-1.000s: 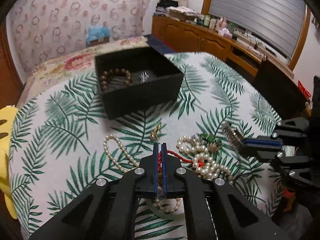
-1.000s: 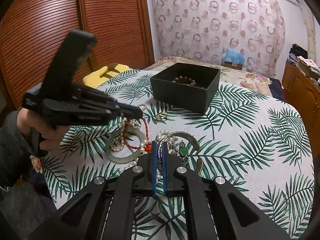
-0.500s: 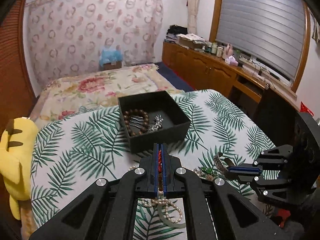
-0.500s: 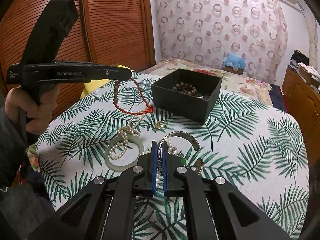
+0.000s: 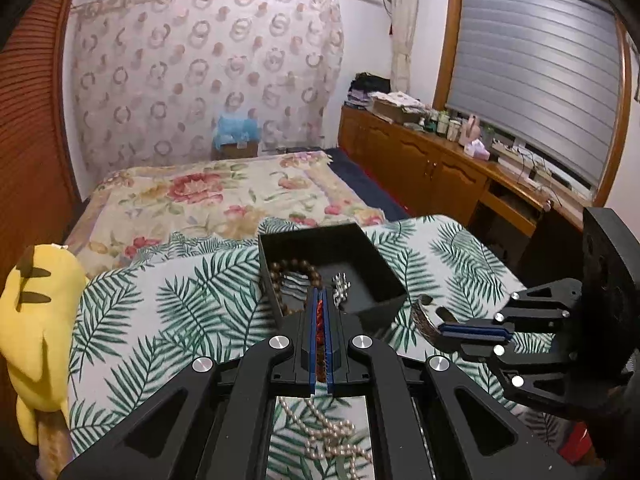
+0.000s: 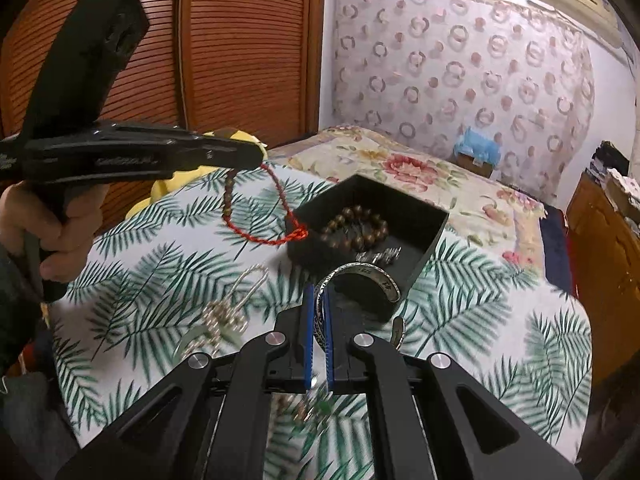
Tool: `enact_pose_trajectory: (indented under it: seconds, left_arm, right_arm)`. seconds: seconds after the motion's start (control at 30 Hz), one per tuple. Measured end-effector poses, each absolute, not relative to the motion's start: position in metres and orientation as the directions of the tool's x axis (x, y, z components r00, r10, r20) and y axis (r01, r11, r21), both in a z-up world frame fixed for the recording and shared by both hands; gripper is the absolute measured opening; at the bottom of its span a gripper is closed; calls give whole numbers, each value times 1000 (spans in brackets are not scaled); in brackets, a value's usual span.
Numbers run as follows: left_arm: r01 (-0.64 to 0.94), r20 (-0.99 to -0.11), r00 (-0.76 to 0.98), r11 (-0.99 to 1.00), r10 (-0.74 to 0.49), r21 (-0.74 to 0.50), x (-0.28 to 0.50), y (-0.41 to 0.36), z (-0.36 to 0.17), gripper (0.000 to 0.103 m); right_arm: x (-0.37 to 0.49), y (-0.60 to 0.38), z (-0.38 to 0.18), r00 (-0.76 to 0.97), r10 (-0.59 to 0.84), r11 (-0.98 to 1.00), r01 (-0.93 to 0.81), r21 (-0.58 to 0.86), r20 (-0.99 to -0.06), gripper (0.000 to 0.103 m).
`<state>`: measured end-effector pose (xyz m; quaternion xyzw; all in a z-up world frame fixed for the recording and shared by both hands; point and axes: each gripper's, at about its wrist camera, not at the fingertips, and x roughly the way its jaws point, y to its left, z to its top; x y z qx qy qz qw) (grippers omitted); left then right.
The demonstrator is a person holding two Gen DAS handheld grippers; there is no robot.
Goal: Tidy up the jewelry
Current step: 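Carry the red string bracelet with the left tool while the right tool carries the bangle to the box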
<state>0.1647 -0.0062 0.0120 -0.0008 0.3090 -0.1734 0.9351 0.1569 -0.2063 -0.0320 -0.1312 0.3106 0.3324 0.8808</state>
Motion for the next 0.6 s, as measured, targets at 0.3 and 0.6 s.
enact_pose_trajectory:
  seconds: [0.3,0.6]
  left_arm:
    - [307,-550,774,945,-315,-109,187,2,29,2]
    - [283,-554,775,951,-304,-125,209,10,30,2]
  right_arm:
    - [216,-193,-24,583,520,736,-677,-19,-625,5]
    - [247,-175,-39,542,546,702,-712,-3,-639,5]
